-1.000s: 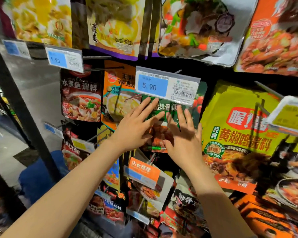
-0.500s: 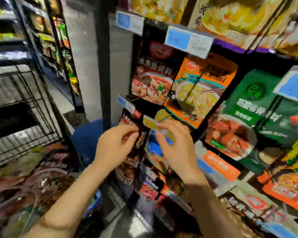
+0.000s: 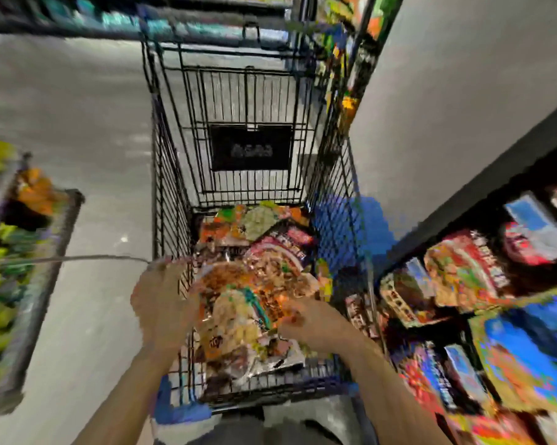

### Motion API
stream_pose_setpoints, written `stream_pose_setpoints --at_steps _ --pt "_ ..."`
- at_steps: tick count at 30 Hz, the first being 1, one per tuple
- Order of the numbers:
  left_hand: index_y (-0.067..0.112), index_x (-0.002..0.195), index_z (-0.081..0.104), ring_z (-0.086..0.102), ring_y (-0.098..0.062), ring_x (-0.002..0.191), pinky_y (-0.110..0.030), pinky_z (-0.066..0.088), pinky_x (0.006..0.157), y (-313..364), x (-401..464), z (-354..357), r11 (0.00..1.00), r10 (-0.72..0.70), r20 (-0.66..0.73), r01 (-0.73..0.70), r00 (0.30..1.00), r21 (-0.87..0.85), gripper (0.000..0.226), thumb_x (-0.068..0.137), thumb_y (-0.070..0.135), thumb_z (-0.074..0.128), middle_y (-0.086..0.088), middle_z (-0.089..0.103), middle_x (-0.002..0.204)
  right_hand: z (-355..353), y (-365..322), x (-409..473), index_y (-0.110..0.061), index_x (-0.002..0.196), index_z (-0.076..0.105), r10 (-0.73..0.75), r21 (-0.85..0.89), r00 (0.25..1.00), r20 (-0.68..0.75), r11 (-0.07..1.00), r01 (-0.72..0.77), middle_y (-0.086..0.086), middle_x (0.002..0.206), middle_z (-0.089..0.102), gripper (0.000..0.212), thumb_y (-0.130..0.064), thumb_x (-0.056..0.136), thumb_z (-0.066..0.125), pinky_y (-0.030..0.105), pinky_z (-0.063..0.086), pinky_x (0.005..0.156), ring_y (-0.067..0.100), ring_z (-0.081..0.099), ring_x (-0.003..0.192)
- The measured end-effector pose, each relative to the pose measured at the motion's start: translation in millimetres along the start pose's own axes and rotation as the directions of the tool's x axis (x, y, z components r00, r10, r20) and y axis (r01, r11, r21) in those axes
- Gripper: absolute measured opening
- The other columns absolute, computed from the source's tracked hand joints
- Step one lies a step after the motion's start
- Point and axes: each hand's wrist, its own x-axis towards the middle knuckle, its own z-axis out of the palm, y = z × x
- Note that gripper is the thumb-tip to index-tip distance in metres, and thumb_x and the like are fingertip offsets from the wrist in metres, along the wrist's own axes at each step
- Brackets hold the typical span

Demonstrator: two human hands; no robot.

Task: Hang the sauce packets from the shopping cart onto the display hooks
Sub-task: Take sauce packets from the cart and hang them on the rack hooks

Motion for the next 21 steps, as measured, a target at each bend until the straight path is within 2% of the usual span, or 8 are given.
stream_pose_setpoints --at_steps 2,5,7,9,11,15,18,21 --pt "0.011 0.133 0.050 0.041 -0.039 0.126 -0.048 0.033 0.101 -15.6 5.4 -5.1 0.985 -0.163 -0.024 0.162 0.986 -0.054 0.065 0.078 0.045 0.048 -0.021 0.044 0.139 10.1 -0.2 13.4 -0.015 0.133 0.047 0.050 -0.054 0.993 0.104 0.998 -0.045 0.004 0.133 0.051 0.050 -0.042 0.091 0.054 0.035 0.046 0.092 0.021 0.053 0.114" --pt "0.017 0.144 0.034 0.031 -0.033 0.136 -0.048 0.024 0.110 -28.9 13.8 -14.9 0.925 -0.327 -0.042 0.311 0.944 -0.220 0.075 0.077 0.042 0.054 -0.016 0.034 0.148 15.7 8.8 35.3 -0.022 0.134 0.044 0.066 -0.043 0.989 0.135 0.997 -0.060 -0.001 0.136 0.049 0.054 -0.047 0.088 0.057 0.030 0.046 0.090 0.017 0.050 0.117" --pt "0.020 0.145 0.032 0.038 -0.031 0.132 -0.049 0.029 0.110 -37.0 19.3 -21.8 0.869 -0.404 -0.065 0.361 0.913 -0.339 0.075 0.078 0.043 0.058 -0.010 0.035 0.148 12.9 10.5 49.7 -0.023 0.131 0.047 0.076 -0.001 0.987 0.141 0.997 -0.077 -0.002 0.133 0.052 0.049 -0.044 0.088 0.057 0.028 0.048 0.086 0.015 0.052 0.113" --pt "0.022 0.144 0.032 0.047 -0.028 0.123 -0.045 0.039 0.103 -41.4 21.4 -25.6 0.825 -0.442 -0.062 0.379 0.895 -0.419 0.069 0.085 0.033 0.065 -0.007 0.035 0.148 10.2 12.0 68.9 -0.022 0.133 0.046 0.088 0.013 0.983 0.158 0.996 -0.091 -0.001 0.134 0.050 0.048 -0.042 0.091 0.056 0.030 0.047 0.089 0.017 0.052 0.115" --pt "0.025 0.145 0.030 0.043 -0.025 0.126 -0.042 0.040 0.101 -39.5 24.1 -20.8 0.852 -0.378 -0.040 0.331 0.925 -0.405 0.066 0.088 0.026 0.064 -0.005 0.030 0.150 8.5 15.4 91.8 -0.021 0.136 0.042 0.099 0.032 0.978 0.181 0.994 -0.107 0.000 0.138 0.046 0.052 -0.042 0.090 0.056 0.031 0.046 0.094 0.018 0.049 0.118" --pt "0.028 0.148 0.024 0.012 -0.023 0.143 -0.044 0.019 0.115 -34.6 49.6 12.3 0.976 -0.163 0.043 0.167 0.986 -0.143 0.068 0.090 0.040 0.056 -0.004 0.013 0.157 11.2 24.8 143.0 -0.019 0.141 0.038 0.109 0.049 0.976 0.188 0.992 -0.120 0.000 0.145 0.039 0.059 -0.042 0.090 0.057 0.030 0.043 0.098 0.019 0.044 0.126" --pt "0.021 0.147 0.029 0.012 -0.031 0.143 -0.048 0.024 0.113 -40.2 62.0 35.3 0.994 0.006 0.102 -0.017 0.995 0.112 0.065 0.091 0.053 0.037 -0.012 0.013 0.157 13.6 38.0 179.1 -0.019 0.143 0.035 0.131 0.014 0.985 0.115 0.991 -0.134 0.001 0.145 0.039 0.061 -0.040 0.090 0.057 0.031 0.040 0.099 0.020 0.042 0.128" --pt "0.019 0.145 0.034 0.013 -0.030 0.144 -0.048 0.024 0.112 -43.7 60.5 46.1 0.980 0.049 0.060 -0.059 0.997 0.192 0.065 0.088 0.046 0.047 -0.015 0.017 0.155 16.8 51.2 215.2 -0.018 0.142 0.033 0.166 -0.046 0.983 0.075 0.986 -0.163 0.007 0.139 0.046 0.063 -0.037 0.088 0.060 0.036 0.046 0.095 0.025 0.049 0.120"
